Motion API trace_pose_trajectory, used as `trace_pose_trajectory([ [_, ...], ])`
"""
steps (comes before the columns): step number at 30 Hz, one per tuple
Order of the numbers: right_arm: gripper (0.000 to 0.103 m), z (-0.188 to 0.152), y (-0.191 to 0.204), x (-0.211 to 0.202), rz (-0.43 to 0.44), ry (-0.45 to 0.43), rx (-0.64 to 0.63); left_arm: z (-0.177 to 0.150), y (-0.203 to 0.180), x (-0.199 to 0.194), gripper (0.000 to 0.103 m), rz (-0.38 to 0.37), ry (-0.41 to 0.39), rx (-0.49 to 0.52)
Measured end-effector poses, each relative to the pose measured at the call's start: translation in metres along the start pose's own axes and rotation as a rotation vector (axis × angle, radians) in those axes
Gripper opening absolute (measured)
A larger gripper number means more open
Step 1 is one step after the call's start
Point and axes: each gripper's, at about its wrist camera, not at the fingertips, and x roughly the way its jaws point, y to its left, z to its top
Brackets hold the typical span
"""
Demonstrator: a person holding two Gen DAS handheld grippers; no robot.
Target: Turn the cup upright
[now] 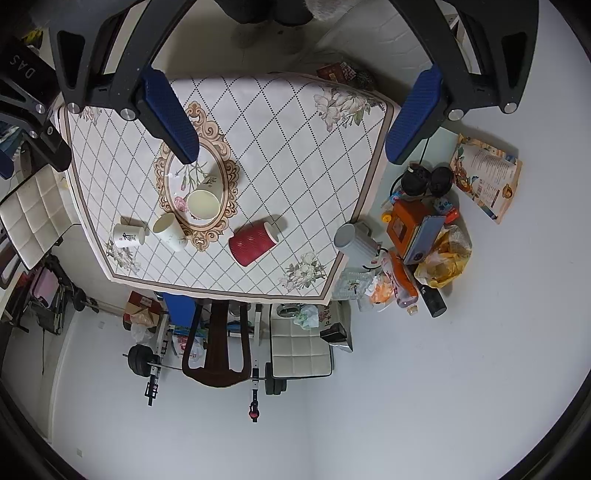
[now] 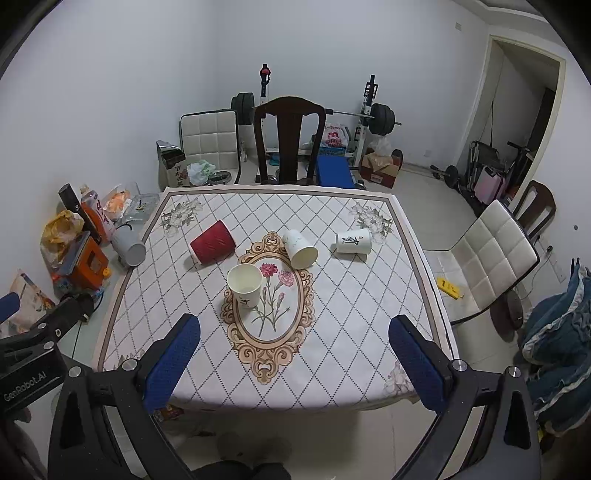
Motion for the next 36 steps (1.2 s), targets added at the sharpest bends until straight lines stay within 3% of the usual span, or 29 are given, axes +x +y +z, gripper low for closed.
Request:
trace_pose_trajectory([
  [36,0.103,0.003,0.013,-0.004,0.013,-0.003,-0.003,0.004,0.004,-0.012,0.103,0.008,-0.021,-0.001],
])
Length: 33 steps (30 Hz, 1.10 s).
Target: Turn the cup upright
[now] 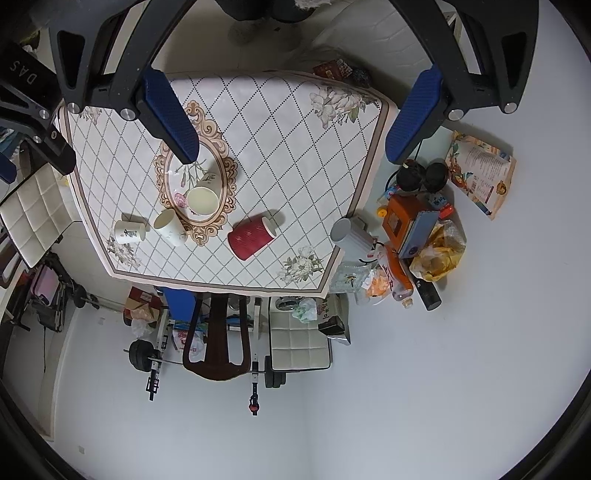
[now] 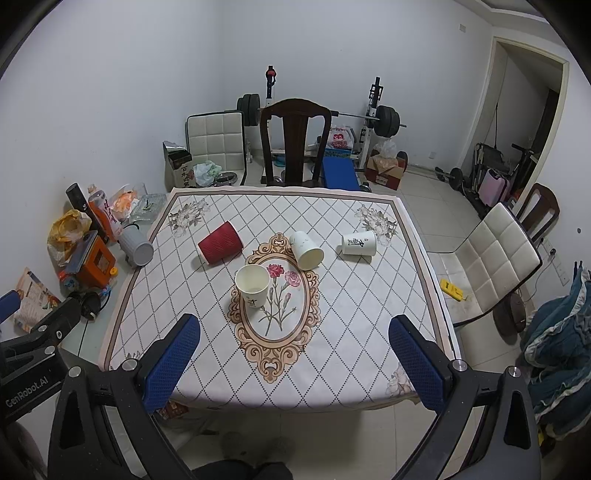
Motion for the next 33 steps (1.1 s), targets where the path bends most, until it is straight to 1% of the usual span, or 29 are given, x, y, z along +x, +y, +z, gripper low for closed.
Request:
trace_pose_trajectory([
  [33,0.103,-0.0006,0.0003,0.0001,-0.001,0.003,0.002,-0.0021,-0.0002,-0.0001,0.103,-0.001,0.003,-0.004],
])
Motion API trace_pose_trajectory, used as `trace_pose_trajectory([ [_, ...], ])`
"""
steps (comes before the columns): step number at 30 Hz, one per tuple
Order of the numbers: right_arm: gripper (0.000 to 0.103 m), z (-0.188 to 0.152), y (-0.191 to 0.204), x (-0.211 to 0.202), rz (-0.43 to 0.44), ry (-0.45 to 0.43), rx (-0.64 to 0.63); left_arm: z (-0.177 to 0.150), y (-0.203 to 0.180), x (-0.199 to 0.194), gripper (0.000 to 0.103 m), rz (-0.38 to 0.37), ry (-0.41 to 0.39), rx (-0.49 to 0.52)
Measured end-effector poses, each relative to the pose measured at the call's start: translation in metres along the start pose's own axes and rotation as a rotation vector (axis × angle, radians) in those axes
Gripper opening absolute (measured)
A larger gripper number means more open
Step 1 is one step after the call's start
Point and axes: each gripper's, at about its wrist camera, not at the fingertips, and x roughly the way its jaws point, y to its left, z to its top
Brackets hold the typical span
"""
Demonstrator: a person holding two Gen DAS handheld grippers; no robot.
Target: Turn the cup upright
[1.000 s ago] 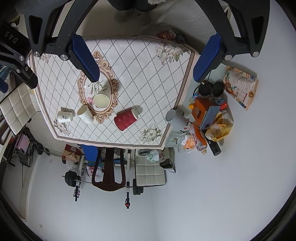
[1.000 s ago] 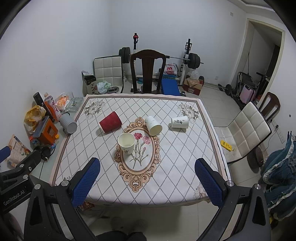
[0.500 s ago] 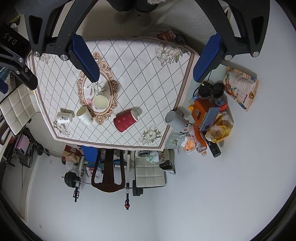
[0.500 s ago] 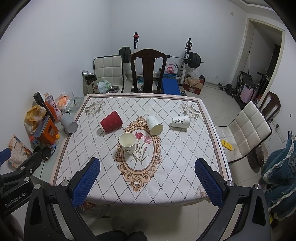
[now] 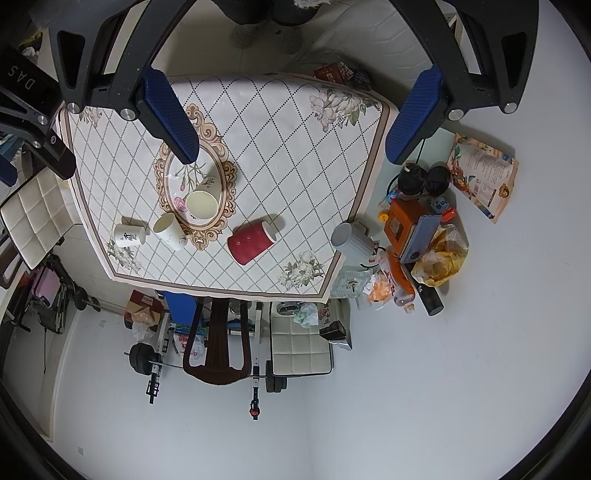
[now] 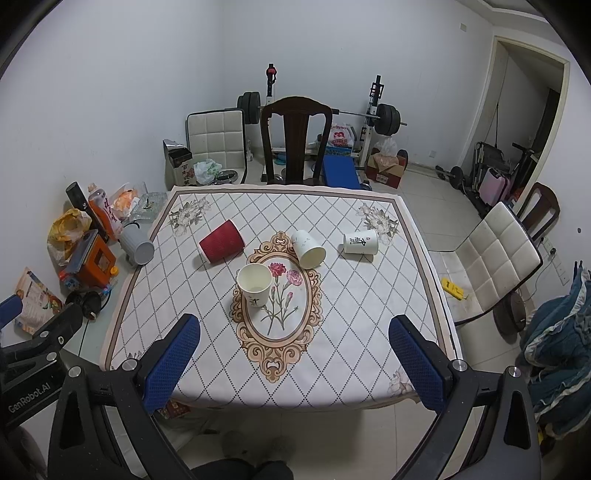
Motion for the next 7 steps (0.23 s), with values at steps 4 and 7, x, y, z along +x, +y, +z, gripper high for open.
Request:
trace_pose_trajectory([
  [4,0.103,-0.0005,-0.0004,-0.0001,0.0,0.0,-0.001,-0.0009,-0.0004,-0.0002,0.103,-0.001,0.0,0.0],
  [7,0.103,-0.0005,-0.0006,-0.0001,0.001,0.0,-0.002,-0.0016,-0.001,-0.0006,0.103,-0.004,0.002,-0.001],
])
